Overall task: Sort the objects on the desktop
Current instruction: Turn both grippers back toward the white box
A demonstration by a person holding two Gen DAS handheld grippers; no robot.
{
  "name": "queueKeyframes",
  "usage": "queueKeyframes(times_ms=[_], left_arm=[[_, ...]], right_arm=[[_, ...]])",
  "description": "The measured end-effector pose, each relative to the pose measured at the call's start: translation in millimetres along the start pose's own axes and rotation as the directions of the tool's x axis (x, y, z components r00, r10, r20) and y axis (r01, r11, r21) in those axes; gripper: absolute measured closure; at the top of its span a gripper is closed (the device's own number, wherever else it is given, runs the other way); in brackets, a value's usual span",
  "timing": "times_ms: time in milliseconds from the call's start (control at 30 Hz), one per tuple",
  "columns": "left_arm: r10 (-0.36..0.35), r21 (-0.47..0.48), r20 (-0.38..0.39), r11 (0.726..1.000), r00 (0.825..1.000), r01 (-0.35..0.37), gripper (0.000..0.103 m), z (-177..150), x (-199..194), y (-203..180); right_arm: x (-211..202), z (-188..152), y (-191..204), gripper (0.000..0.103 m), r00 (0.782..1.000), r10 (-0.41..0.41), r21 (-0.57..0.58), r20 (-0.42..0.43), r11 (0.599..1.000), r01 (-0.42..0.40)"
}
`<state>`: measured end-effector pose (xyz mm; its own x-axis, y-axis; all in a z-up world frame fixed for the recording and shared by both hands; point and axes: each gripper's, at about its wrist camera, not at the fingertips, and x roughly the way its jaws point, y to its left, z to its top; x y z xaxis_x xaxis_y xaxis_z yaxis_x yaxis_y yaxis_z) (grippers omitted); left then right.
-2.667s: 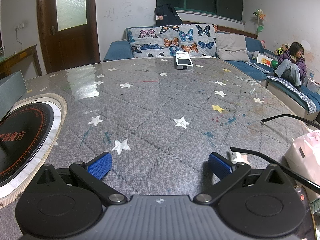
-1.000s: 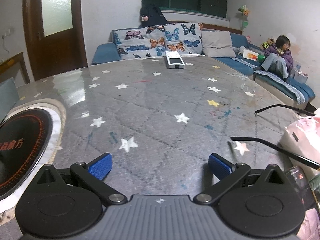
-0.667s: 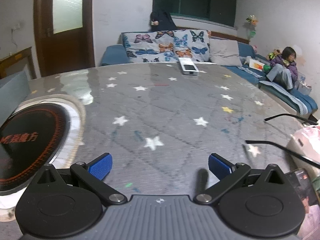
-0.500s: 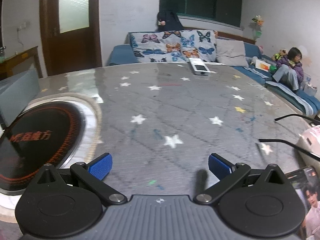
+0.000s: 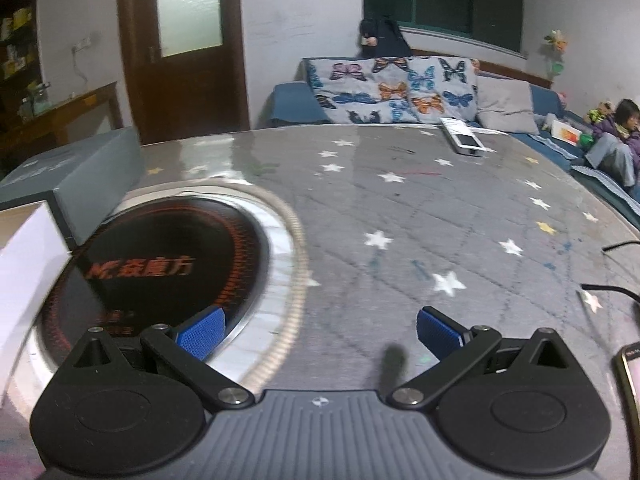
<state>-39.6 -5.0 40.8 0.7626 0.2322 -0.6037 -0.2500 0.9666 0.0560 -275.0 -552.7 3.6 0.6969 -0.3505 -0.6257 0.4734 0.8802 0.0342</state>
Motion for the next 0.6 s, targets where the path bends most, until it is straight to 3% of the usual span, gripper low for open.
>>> queueKeyframes(times_ms=[600], left_arm=[[-0.152,0.089,-0.021,0.984,0.988,0.153,0.000,24.8,-21.8,-34.1]], right_arm=[[-14.0,34.5,87.1,0.000,0.982,0.187,-0.126,-0.014,0.974,-0.187]])
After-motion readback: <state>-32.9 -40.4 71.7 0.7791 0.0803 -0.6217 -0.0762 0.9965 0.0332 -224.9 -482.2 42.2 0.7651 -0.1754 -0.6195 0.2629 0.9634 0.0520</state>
